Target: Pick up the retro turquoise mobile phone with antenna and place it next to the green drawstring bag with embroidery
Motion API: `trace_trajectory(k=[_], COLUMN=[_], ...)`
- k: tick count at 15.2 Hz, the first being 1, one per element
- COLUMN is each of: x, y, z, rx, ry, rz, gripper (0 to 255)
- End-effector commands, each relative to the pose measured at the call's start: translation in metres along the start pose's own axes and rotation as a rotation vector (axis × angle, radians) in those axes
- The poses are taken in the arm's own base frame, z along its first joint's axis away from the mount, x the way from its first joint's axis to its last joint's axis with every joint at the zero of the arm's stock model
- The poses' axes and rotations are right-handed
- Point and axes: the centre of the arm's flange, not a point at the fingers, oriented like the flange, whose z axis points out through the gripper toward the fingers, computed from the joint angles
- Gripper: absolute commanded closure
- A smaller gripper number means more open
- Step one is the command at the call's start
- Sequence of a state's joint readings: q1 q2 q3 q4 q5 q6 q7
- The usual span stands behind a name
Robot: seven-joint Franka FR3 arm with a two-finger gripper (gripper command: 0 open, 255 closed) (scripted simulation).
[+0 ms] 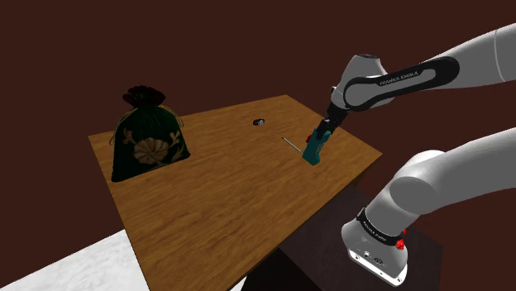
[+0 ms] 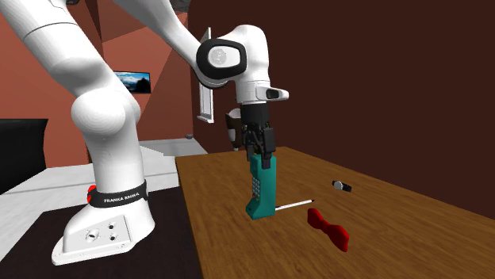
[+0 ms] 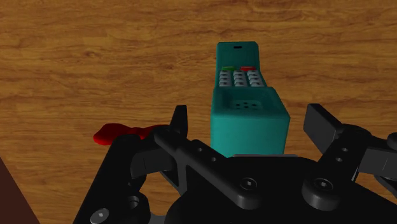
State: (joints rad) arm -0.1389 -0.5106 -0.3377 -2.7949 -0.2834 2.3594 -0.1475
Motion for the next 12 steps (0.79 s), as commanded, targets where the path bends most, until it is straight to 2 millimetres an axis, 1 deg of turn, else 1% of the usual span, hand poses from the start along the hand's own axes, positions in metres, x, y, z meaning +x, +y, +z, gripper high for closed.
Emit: trace_trajectory(k=[1, 3, 4, 12], x=[-0.0001, 0.0, 0.0, 0.0], y=[0.0, 0.0, 0.0, 0.0], z=[0.0002, 0.0002, 0.0002, 0.0001], rx=[0.0, 0.0, 0.0, 0.0], ry=[0.0, 0.0, 0.0, 0.0], rz=[0.0, 0.0, 0.0, 0.0], gripper=[0, 0, 255, 255])
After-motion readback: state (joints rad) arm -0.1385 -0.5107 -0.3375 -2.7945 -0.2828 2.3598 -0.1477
